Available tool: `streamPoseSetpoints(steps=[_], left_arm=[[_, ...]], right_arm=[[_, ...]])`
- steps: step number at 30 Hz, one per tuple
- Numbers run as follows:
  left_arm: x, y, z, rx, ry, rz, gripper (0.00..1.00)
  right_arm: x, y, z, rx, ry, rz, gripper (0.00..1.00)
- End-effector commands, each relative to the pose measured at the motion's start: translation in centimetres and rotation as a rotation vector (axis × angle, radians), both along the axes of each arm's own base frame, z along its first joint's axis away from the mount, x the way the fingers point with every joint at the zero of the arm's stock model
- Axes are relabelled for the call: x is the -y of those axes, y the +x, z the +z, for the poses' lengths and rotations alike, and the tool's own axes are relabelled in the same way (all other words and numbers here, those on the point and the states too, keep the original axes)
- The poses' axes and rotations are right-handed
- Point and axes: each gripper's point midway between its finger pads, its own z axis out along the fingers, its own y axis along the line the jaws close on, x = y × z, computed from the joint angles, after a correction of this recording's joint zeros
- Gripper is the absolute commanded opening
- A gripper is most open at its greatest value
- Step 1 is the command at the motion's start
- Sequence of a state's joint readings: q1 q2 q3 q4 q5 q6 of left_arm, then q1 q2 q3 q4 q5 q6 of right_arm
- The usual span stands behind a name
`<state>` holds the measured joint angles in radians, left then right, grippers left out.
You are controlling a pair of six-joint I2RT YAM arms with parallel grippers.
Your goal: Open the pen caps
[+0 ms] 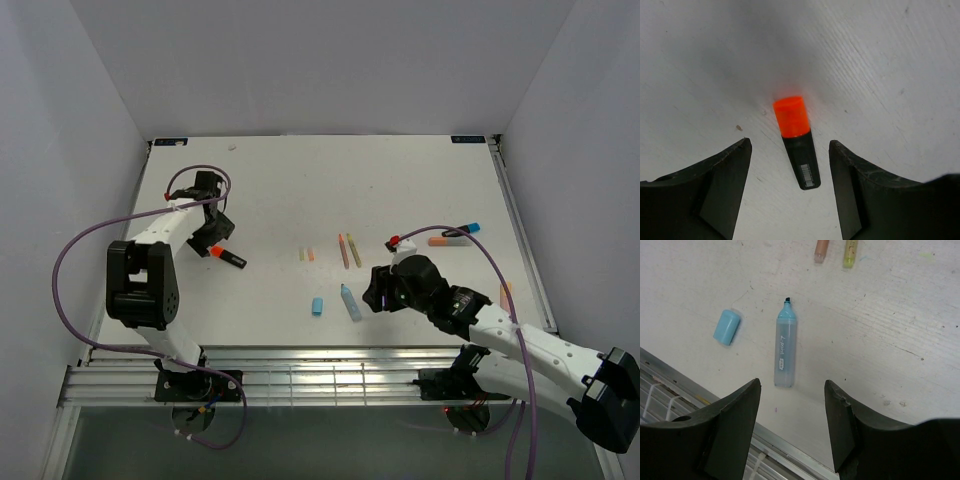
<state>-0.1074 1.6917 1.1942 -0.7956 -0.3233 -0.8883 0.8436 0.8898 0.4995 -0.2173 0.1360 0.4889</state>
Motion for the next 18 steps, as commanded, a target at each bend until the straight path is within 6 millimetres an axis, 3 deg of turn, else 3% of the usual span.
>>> streamPoseSetpoints(steps=[1, 8, 18], left_arm=[[-0.7, 1.2, 0.7, 0.035, -0.017, 0.024, 0.74], [-1.1, 1.8, -1.0, 0.017, -0.032, 0.048, 0.73], [-0.9, 1.0, -3.7, -0.024, -0.05, 0.093, 0.7]], right_arm=[[0.0, 1.0, 2.4, 0.067, 0.015, -0.014, 0.6], [0.3, 1.1, 2.5, 0.083, 0.007, -0.015, 0.6], [0.4, 1.1, 2.3, 0.084, 0.003, -0.015, 0.6]])
